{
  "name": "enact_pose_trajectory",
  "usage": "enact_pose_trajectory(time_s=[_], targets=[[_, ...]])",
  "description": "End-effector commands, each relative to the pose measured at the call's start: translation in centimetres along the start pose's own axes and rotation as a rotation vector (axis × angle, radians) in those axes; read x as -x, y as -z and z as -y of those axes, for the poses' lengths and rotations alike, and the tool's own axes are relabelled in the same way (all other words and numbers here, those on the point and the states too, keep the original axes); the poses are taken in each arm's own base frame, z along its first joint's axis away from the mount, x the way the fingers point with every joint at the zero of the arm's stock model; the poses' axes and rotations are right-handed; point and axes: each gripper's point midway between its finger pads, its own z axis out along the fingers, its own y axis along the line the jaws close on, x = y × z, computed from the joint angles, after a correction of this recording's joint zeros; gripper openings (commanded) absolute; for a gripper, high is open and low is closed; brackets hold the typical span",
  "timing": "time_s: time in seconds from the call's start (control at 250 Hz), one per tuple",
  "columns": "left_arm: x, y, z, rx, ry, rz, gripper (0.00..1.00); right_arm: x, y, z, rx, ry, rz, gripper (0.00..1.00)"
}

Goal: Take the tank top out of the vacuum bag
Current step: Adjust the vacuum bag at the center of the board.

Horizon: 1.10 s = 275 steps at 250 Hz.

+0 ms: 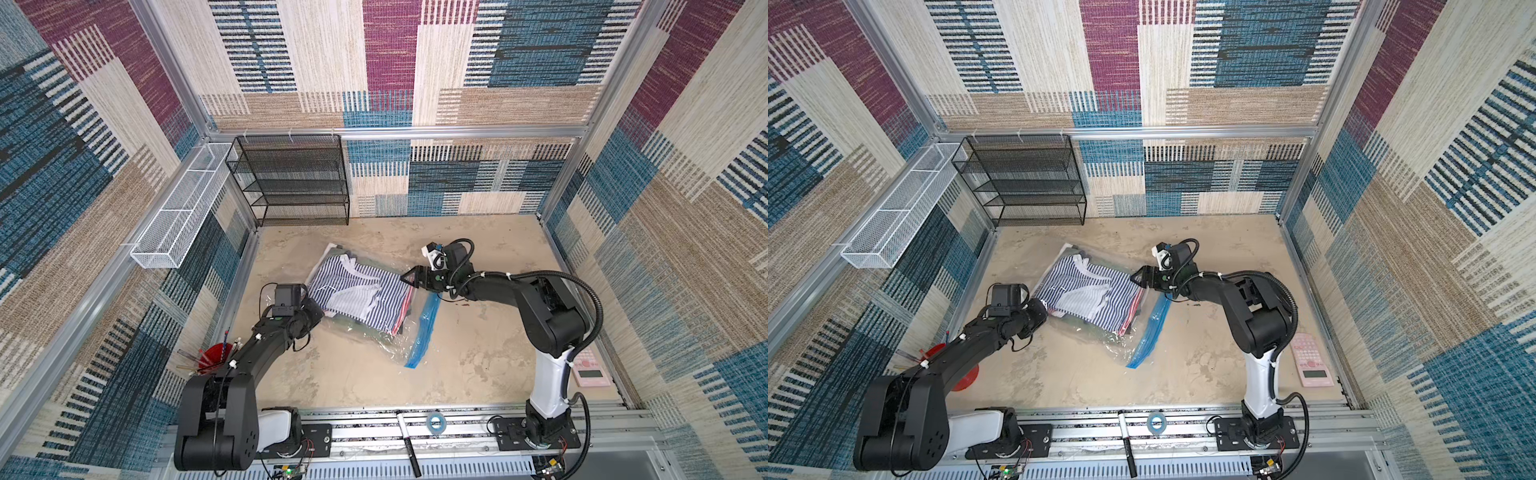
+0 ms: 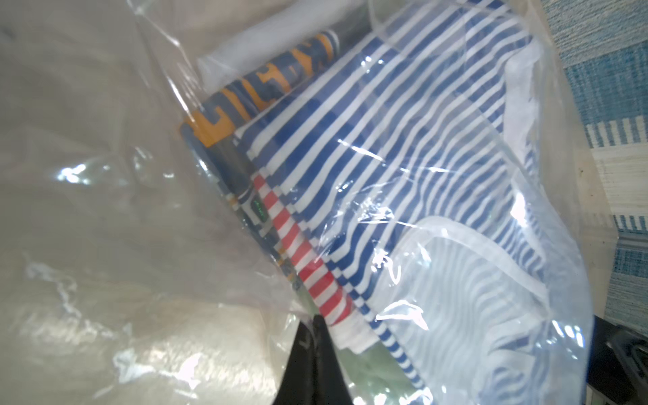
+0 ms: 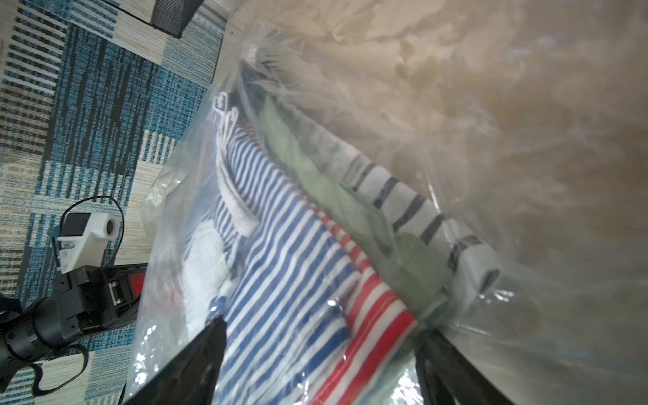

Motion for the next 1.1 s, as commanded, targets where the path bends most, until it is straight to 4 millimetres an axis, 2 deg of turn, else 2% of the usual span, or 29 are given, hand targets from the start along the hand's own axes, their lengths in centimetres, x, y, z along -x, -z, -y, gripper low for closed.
enact_pose_trajectory(time_s=[0.0, 0.132, 0.224, 0.34, 0.468, 0.544, 0.644, 0.812, 0.892, 0.988, 1.096], targets=[[1.3, -0.2, 0.5, 0.002, -0.043, 0.002, 0.00, 1.3, -0.7, -1.7, 0.036, 0.054, -0.014, 0.85], [1.2, 0.0, -0.6, 0.050, -0.041, -0.007, 0.00, 3.0, -0.7, -2.9, 0.054, 0.106, 0.010, 0.86], [0.6, 0.9, -0.7, 0.045, -0.049, -0.022, 0.00, 4.2, 0.4, -4.3, 0.055, 0.165, 0.040, 0.87], [-1.1, 2.3, -0.8, 0.011, -0.062, -0.051, 0.14, 5.4, 2.8, -5.7, 0.009, 0.226, 0.092, 0.89], [-3.6, 4.3, -1.7, -0.010, -0.057, -0.074, 0.29, 5.1, 5.9, -6.6, -0.032, 0.250, 0.140, 0.90], [-4.5, 5.7, -1.9, -0.025, -0.058, -0.079, 0.35, 4.2, 7.8, -6.6, -0.049, 0.241, 0.168, 0.91], [-5.8, 7.6, -1.2, -0.077, -0.056, -0.104, 0.40, 2.4, 9.8, -5.1, -0.101, 0.191, 0.187, 0.91], [-7.3, 9.8, 2.2, -0.227, -0.092, -0.184, 0.43, -3.2, 10.9, -1.6, -0.129, 0.079, 0.141, 0.91], [-8.0, 10.1, 3.9, -0.245, -0.165, -0.213, 0.43, -5.3, 11.2, -0.9, -0.099, 0.042, 0.141, 0.91], [-8.3, 9.5, 4.7, -0.179, -0.266, -0.210, 0.43, -7.0, 10.9, -0.4, -0.050, 0.000, 0.128, 0.92], [-8.3, 8.6, 6.0, -0.136, -0.343, -0.220, 0.43, -7.4, 10.3, -0.7, 0.015, -0.023, 0.128, 0.91]])
